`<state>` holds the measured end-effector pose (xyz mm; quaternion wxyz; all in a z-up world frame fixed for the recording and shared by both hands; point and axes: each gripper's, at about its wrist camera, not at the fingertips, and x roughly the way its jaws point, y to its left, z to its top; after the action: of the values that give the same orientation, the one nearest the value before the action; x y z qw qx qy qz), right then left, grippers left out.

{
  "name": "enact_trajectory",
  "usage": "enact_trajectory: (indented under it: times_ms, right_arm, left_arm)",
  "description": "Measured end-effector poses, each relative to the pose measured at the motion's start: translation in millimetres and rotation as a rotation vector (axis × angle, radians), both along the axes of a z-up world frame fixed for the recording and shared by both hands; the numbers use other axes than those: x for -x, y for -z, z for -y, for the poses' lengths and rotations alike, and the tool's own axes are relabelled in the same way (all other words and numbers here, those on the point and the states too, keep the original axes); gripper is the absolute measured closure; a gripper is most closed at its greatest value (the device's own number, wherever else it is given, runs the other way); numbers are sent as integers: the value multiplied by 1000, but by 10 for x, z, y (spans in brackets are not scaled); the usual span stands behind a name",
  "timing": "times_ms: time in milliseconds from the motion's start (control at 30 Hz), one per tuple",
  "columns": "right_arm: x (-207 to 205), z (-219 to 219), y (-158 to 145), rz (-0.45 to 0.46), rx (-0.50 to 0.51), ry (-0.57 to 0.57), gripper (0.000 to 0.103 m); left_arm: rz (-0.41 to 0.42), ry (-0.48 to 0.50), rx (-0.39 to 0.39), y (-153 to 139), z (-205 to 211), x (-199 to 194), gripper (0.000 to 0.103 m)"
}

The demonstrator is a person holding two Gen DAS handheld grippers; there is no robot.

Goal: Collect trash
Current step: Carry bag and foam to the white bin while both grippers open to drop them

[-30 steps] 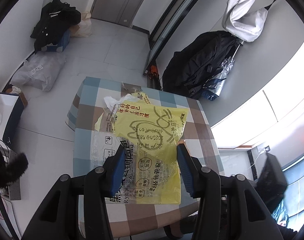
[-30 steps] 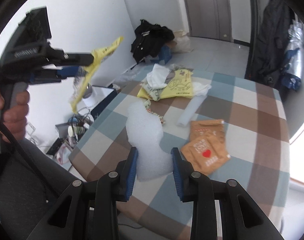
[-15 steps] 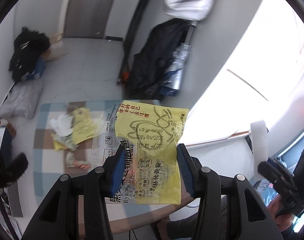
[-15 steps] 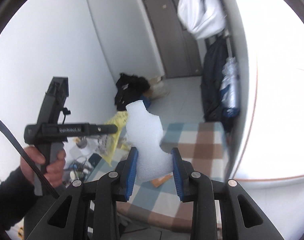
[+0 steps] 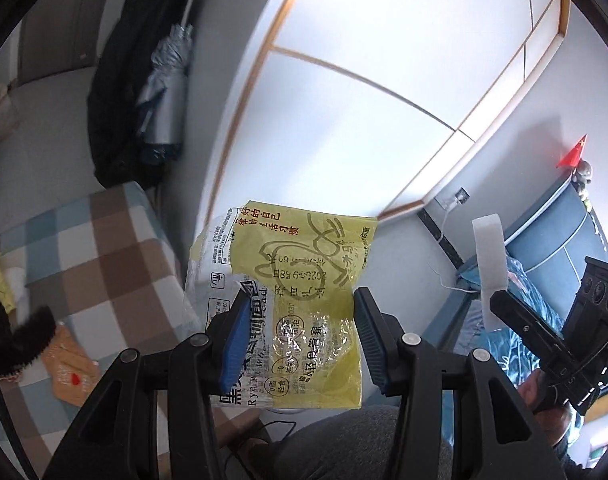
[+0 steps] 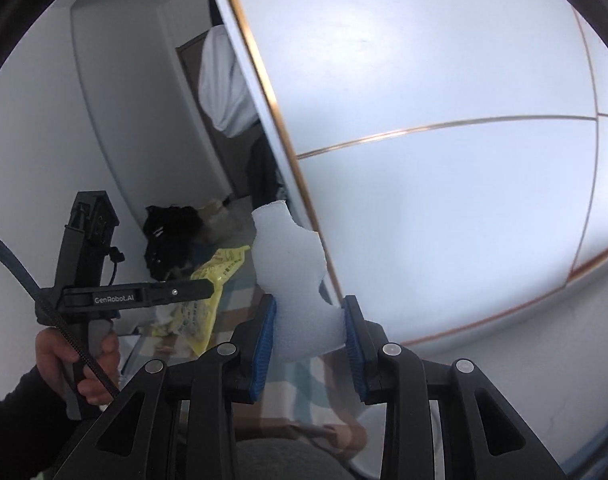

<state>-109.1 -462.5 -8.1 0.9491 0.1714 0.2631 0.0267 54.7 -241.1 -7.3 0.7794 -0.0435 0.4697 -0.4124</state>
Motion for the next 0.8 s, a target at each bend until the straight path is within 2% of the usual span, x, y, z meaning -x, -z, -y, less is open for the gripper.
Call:
enact_trajectory:
  times_ms: [133,333,433,567,667,800]
  right_arm:
    - [-17,299,389,-84,-48,69,71]
    - [-125,559,1197,-247,-122,113,71]
    - [-264,615,1630,-328,-183,125,71]
    - [-410,655,2207,-431,-254,134,71]
    - [-434,636,2542,-483,-317,134,71]
    - [-580,502,2950,-574,-370,115,71]
  left_arm:
    - [-102,84,-46,373,402,-67,58]
    - [-253,163,-144,1043,854,-211,58]
    - [-296,194,-209,1297,1050,-195,58]
    - [-355,223,-274,1566,1253,-272,58]
    - [-365,237,-339,1707,1365,-294,58]
    - [-418,261,-356,1788,1481,-264,58]
